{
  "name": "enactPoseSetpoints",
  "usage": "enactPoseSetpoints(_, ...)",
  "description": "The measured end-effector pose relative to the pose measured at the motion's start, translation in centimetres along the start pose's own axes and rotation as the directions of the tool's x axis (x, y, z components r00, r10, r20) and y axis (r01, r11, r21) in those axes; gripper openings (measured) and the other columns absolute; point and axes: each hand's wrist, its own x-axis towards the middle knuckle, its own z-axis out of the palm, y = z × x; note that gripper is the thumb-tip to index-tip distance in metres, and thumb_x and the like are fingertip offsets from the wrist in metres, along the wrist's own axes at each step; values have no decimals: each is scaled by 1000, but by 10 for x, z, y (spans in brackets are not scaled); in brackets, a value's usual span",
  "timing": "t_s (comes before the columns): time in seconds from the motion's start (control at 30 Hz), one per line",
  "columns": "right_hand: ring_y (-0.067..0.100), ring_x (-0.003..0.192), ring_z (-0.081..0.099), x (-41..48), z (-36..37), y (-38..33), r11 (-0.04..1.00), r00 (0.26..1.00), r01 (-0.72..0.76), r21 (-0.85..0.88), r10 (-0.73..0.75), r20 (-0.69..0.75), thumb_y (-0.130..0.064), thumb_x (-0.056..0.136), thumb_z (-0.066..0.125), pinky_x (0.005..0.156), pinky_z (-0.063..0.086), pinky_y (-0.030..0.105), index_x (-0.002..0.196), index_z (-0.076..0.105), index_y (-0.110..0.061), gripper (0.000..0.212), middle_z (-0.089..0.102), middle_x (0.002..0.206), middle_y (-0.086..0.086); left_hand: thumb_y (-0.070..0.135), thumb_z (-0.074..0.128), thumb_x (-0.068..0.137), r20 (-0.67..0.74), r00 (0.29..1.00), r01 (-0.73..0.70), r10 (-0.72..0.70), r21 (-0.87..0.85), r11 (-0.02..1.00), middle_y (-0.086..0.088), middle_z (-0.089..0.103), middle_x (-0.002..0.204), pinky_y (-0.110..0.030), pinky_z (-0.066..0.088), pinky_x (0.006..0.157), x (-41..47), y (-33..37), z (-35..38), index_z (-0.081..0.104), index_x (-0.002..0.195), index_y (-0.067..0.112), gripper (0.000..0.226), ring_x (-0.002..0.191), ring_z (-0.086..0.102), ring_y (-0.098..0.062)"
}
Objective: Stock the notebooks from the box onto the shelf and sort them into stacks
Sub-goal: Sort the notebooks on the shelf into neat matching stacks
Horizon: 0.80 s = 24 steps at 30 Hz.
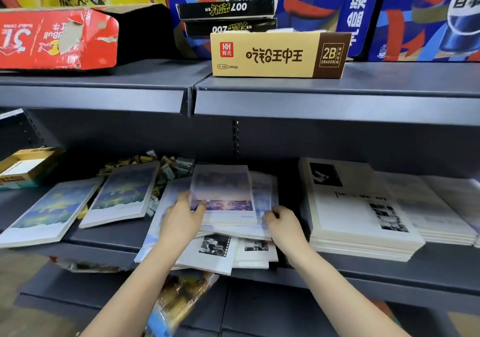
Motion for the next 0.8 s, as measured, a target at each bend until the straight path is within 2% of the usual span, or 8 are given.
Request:
enactPoseSetpoints(0.07, 10, 61, 51, -1, 0, -2, 1000, 1000, 0, 13, 0, 3, -19, 98, 41, 44, 37, 12, 103, 59, -8, 22, 56, 74, -4, 35, 51, 92, 43, 999, 6, -3, -84, 996, -9, 61, 113, -38, 47, 84, -1, -2, 1, 43, 129, 15, 43, 102, 57, -31)
enactPoseSetpoints(0.17, 15, 70, 56, -3, -2, -7, 999, 1000, -20, 30, 19, 18, -27, 99, 40, 63, 46, 29, 107, 59, -6, 30, 61, 82, 3, 34, 55, 90, 58, 998, -28, 40, -197, 980, -1, 57, 111, -32, 41, 83, -9, 3, 1, 47, 126, 15, 41, 108, 54, -26)
enactPoseSetpoints(0.3, 17, 71, 55, 0, -1, -9, 999, 999, -48, 18, 47, 20, -45, 96, 42, 73, 50, 36, 109, 55, -9, 40, 57, 78, 2, 48, 54, 87, 146, 987, -62, 74, -79, 995, -2, 54, 130, -43, 39, 101, -16, 12, 6, 40, 134, 24, 55, 122, 48, -26)
enactPoseSetpoints(0.4, 17, 81, 57, 2, 2, -5, 999, 999, -50, 3, 50, -6, -46, 91, 51, 68, 47, 31, 107, 51, -5, 44, 60, 94, 6, 49, 47, 90, 135, 982, -138, 128, 66, 988, -2, 52, 130, -36, 32, 99, -26, 25, 8, 42, 129, 21, 48, 125, 43, -23)
enactPoseSetpoints(0.53, 22, 83, 59, 5, 0, 1, 996, 996, -72, 49, 74, -42, -38, 90, 57, 73, 52, 37, 101, 53, -4, 36, 61, 96, 12, 50, 38, 94, 167, 965, -218, 201, 95, 971, 1, 47, 136, -33, 26, 100, -33, 29, 3, 41, 131, 20, 48, 130, 35, -18)
enactPoseSetpoints(0.6, 19, 78, 56, 6, -2, 2, 995, 995, -76, 64, 79, -56, -35, 91, 56, 65, 46, 30, 95, 53, -3, 33, 59, 90, 11, 57, 42, 90, 239, 945, -250, 224, 84, 965, 3, 36, 147, -34, 22, 108, -28, 22, -3, 31, 141, 27, 60, 138, 26, -17)
enactPoseSetpoints(0.7, 18, 69, 50, 7, -5, 4, 995, 993, -72, 73, 78, -84, -33, 93, 53, 59, 38, 27, 91, 54, -3, 31, 54, 81, 7, 63, 57, 77, 355, 907, -315, 225, 220, 923, 3, 13, 157, -35, 14, 115, -24, 6, -8, 10, 149, 30, 92, 144, 9, -17)
enactPoseSetpoints(0.8, 17, 63, 45, 8, -6, 4, 996, 992, -69, 50, 74, -99, -33, 94, 51, 57, 34, 29, 85, 50, -5, 30, 49, 72, 4, 63, 55, 80, 328, 922, -332, 206, 393, 857, -2, 9, 158, -34, 15, 115, -22, -10, -13, 6, 150, 26, 93, 145, 10, -19)
